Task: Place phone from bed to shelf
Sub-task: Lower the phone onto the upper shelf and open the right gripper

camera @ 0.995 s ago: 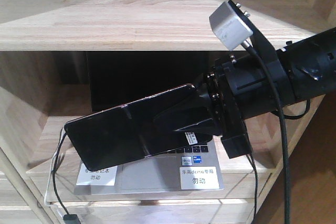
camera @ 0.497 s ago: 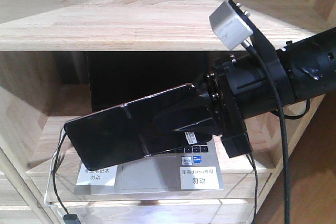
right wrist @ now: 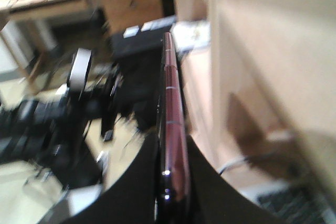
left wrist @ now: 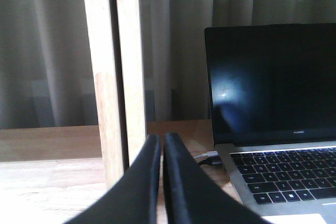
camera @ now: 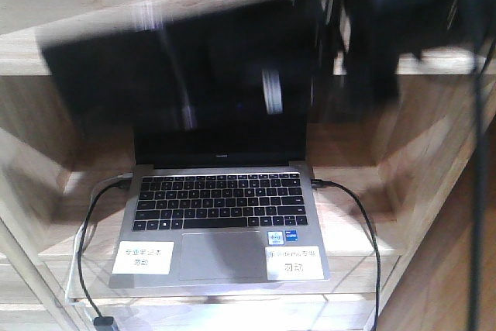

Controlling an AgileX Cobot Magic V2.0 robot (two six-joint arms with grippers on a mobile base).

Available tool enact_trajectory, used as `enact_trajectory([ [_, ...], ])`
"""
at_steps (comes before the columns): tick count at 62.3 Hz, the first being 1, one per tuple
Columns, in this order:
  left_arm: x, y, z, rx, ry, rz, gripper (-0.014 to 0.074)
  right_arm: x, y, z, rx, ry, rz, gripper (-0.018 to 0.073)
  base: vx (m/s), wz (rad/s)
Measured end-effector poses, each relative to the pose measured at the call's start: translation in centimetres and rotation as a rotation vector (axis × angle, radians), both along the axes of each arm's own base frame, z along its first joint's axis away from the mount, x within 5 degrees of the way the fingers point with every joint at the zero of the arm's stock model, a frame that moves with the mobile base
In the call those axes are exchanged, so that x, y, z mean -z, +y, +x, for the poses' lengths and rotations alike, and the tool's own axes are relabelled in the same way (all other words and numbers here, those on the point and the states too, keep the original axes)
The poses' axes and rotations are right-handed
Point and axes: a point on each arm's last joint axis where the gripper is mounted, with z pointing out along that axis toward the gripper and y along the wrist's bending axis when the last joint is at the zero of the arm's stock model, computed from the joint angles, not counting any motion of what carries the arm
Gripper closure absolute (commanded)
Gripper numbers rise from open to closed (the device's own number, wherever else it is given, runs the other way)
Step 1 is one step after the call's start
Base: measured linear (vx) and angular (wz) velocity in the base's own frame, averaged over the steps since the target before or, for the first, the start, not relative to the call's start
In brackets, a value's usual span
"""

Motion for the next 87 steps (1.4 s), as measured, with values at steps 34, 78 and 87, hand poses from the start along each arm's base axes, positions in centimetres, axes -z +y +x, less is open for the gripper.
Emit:
enact_trajectory([
  [34, 0.0, 0.0, 0.0, 0.000, 0.000, 0.000, 0.0595, -4.3, 4.4, 4.6, 0.097, -0.115, 0.171, 0.0562, 0.00, 0.00],
  [78, 0.0, 0.0, 0.0, 0.000, 0.000, 0.000, 0.0595, 4.4, 10.9, 13.9, 0.284, 0.008, 0.146, 0.0562, 0.00, 0.00],
  [87, 0.0, 0.0, 0.0, 0.000, 0.000, 0.000, 0.0595, 5.3, 11.1, 14.9, 0.328, 0.012, 0.151, 0.0561, 0.00, 0.00],
])
